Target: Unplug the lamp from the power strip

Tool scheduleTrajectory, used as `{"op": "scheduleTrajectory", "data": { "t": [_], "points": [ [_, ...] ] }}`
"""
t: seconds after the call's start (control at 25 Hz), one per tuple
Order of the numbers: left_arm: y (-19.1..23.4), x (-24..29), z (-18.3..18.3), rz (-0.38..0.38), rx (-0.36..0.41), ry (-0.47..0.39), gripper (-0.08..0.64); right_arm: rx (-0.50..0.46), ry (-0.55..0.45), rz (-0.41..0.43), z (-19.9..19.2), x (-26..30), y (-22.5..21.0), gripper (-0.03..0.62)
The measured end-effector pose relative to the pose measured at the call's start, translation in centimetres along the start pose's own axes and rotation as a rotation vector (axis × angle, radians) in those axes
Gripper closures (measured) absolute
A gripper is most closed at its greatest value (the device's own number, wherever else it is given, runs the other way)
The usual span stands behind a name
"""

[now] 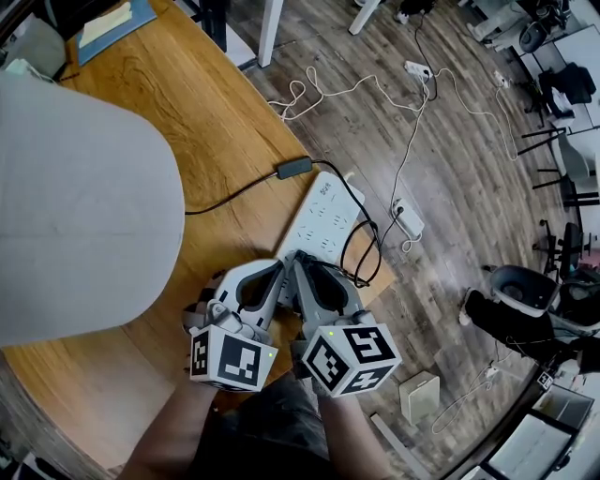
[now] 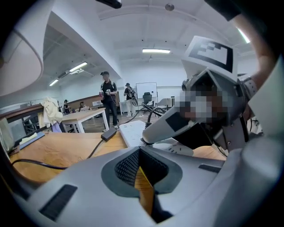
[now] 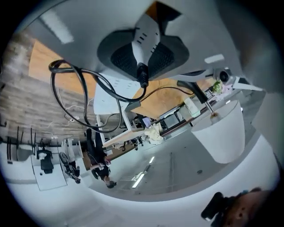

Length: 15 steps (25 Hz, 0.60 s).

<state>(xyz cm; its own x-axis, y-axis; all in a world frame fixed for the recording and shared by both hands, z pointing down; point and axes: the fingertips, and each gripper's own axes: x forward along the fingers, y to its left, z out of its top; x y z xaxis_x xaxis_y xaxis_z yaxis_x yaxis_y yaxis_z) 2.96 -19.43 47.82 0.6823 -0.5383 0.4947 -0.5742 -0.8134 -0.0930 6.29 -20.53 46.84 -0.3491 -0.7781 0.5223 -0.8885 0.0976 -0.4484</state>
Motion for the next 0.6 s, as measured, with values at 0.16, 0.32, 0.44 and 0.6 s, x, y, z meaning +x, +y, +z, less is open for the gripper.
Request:
{"op": "scheduleTrajectory", "data": {
  "t": [0.16, 0.32, 0.44, 0.6],
  "points": [
    [0.1, 0.2, 0.0, -0.003, 0.000, 0.004, 0.565, -0.056, -0.006, -0.031, 0.1, 0.2, 0.1, 0.508],
    [-0.2, 0.3, 0.1, -0.005, -0.004, 0.005, 0.565, -0.259, -0.014, -0.102, 0.0, 0.0, 0.6, 0.509],
    [-0.2, 0.2, 0.0, -0.006, -0.016, 0.005, 0.565, -0.318, -0.035, -0.125, -0.1, -0.2, 0.8, 0.509],
    [-0.1, 0.2, 0.1, -0.005, -0.026, 0.007, 0.565, -0.378, -0.056, -0.136, 0.0, -0.3, 1.1, 0.509]
  ]
}}
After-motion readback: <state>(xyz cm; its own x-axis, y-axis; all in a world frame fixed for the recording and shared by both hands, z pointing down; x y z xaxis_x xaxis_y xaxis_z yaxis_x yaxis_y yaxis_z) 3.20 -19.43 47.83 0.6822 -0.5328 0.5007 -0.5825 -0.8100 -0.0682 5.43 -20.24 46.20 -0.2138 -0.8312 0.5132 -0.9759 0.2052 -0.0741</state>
